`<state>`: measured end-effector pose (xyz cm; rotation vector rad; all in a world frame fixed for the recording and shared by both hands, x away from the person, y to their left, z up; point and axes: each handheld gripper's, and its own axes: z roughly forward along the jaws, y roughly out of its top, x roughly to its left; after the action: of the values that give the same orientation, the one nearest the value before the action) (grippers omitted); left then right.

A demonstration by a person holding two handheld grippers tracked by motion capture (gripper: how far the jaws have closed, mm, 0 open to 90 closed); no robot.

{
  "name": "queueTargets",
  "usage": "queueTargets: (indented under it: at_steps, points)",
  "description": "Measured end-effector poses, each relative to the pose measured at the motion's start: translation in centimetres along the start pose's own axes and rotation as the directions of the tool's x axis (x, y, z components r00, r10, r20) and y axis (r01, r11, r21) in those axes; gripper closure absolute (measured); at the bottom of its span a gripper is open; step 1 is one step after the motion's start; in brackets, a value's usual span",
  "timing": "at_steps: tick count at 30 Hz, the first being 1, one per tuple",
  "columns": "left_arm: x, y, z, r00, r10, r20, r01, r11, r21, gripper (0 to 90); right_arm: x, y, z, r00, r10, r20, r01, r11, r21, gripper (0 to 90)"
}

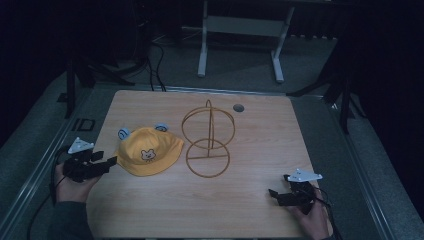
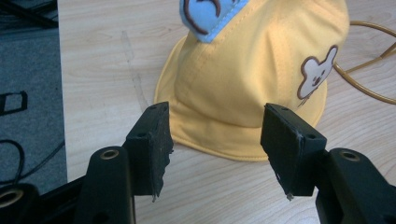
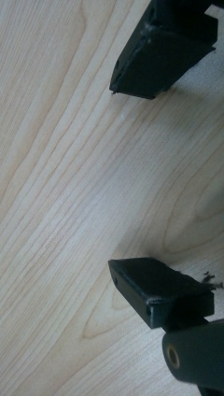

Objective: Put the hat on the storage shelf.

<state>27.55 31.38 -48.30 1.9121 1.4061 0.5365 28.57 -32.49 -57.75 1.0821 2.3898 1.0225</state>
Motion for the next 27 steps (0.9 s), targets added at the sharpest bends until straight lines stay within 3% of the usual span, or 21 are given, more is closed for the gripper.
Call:
queueTargets:
  at_steps: [9,21,27]
  points:
    - [-0.5,1.3,0.1,0.9984,0.055,0.014,-0.055,0.9983,0.018,43.4,0.0,0.0,0.0,1.0,0.001,0.001,-0.001,1.0,0.0,12.6]
    - [-1.5,3.3,-0.3,0.9868,0.158,0.033,-0.16,0.9855,0.057,44.6,0.1,-0.1,-0.1,0.9999,0.007,0.01,-0.007,1.0,-0.002,13.0]
    - [-1.4,4.2,-0.6,0.9833,0.181,0.02,-0.182,0.9812,0.065,44.2,0.1,-0.1,-0.1,0.9999,0.008,0.013,-0.008,1.0,-0.002,13.0]
